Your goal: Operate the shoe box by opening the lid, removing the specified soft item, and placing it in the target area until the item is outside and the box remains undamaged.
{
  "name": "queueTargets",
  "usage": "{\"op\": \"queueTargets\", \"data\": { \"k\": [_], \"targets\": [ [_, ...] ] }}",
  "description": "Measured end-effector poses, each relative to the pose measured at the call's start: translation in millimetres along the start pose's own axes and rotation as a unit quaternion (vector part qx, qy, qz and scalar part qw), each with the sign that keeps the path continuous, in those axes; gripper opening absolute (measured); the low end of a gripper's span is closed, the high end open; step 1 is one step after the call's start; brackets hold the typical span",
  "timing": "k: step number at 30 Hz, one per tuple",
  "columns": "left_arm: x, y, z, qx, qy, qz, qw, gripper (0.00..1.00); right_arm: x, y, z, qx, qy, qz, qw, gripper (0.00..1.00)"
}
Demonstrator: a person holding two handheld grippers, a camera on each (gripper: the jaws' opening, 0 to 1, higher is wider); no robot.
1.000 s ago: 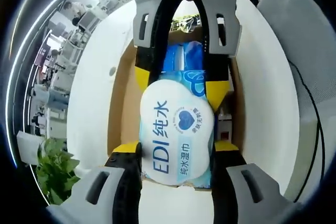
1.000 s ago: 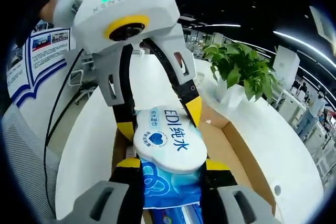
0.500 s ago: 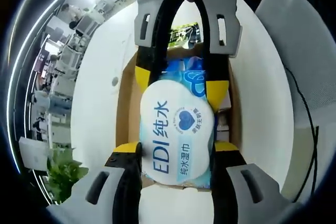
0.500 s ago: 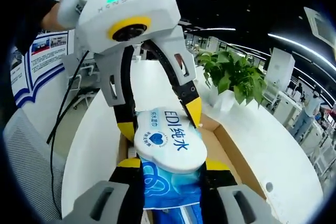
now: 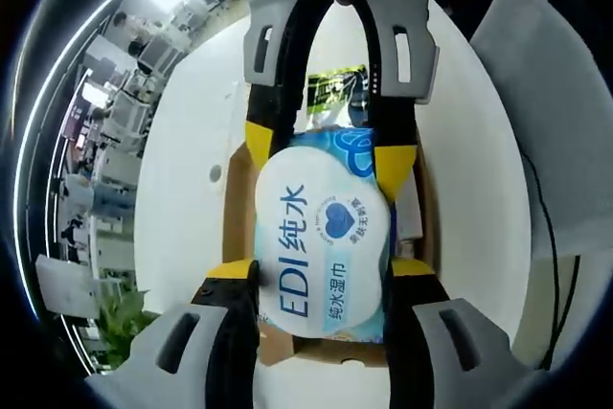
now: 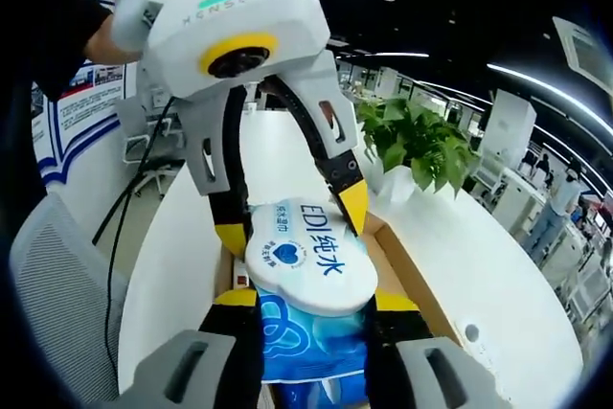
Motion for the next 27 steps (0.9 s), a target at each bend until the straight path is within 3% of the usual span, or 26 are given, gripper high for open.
{"op": "queueTargets", "data": {
  "k": [8,27],
  "targets": [
    [-30.2,-1.8,5.5,0.007,0.0,0.015,0.9999,0.5,15.5,-6.9,-23.9,0.012,0.0,0.009,0.9999,0.35],
    [-73.9,-7.1,16.3,0.022,-0.006,0.035,0.9991,0.5,33.9,-8.3,-64.6,0.031,0.007,0.024,0.9992,0.35]
  ]
}}
Point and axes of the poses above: the point that each gripper's makers call its tool centre point, and the gripper's own axes: z roughly forward along the fingers, y roughly to its left, x roughly out of its underside, the point moved 6 cm from there along -z, roughly backward along the fingers, and after that the axes turned 10 degrees about -z, right-handed, at the moved point
